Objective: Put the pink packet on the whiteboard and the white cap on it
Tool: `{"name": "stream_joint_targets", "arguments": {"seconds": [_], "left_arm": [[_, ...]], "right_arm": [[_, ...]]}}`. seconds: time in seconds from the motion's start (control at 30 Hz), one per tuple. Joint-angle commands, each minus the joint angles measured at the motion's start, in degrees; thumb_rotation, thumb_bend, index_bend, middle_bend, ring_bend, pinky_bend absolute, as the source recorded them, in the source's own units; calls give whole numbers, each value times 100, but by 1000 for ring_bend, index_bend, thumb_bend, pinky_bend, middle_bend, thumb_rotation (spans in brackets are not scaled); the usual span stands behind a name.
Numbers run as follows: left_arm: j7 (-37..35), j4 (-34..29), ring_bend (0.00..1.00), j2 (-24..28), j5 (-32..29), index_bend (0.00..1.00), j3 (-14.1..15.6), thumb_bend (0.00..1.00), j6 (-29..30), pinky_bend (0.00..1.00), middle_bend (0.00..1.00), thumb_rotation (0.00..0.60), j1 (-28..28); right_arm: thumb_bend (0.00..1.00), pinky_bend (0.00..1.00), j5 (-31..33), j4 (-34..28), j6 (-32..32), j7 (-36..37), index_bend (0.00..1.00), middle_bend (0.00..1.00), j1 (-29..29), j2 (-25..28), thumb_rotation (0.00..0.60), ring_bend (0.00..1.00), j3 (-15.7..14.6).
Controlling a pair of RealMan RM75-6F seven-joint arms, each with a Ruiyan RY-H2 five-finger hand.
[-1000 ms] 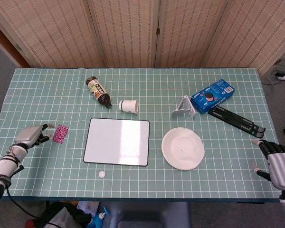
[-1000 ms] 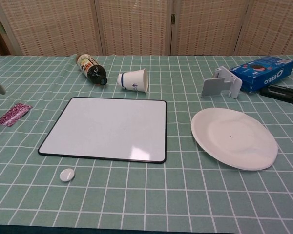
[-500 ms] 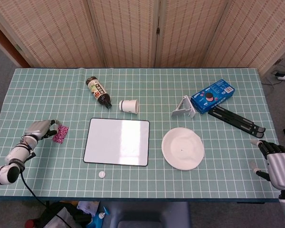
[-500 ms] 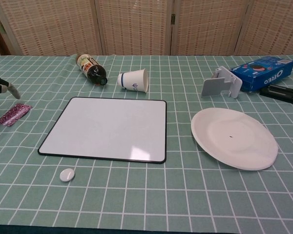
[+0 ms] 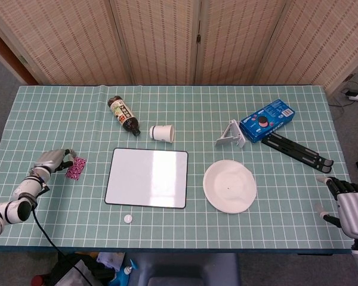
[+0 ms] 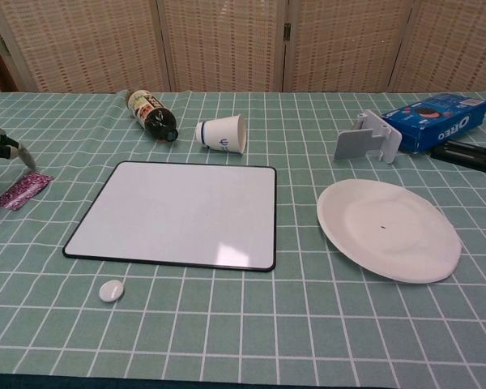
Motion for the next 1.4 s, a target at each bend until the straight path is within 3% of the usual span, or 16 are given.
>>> {"name": "stream_joint_targets", "arguments": {"seconds": [0.03, 0.47, 1.07, 1.2, 1.27, 1.33, 1.4], "left_arm": [[37, -16, 1000, 14, -73, 195, 100, 716, 12, 1000, 1000, 87, -1], [-73, -596, 1000, 245, 97, 201, 100, 716, 43, 1000, 1000, 86, -7], [33, -2291, 1000, 1197, 641, 226, 293, 716, 189, 1000, 1000, 69, -118], [-25, -2671, 1000, 1260, 978, 237, 124, 701, 1153, 1000, 1000, 66, 221], [10, -2728, 1000, 1206, 1188, 232, 105, 619, 1628, 1000, 1000, 146, 411], [80, -2725, 999, 1127, 1329, 219, 116, 502, 1980, 1000, 999, 292, 563], [179, -2694, 998, 1078, 1358, 211, 153, 430, 2082, 1000, 995, 382, 623]], "right_arm": [[193, 371, -3, 13, -3, 15, 269, 330, 8, -3, 600, 347, 7], [193, 371, 30, 24, -52, 16, 269, 330, 28, -18, 600, 348, 11], [193, 371, -4, -34, 65, -11, 269, 330, -35, 19, 600, 348, 1], [194, 371, -18, -27, 82, 10, 269, 330, -52, 13, 600, 348, -11], [194, 371, -23, -18, 80, 24, 269, 330, -55, 7, 600, 348, -17], [193, 371, -24, -5, 78, 42, 269, 330, -58, 2, 600, 348, -20], [193, 371, -28, 3, 79, 53, 269, 330, -57, 1, 600, 348, -19]]}}
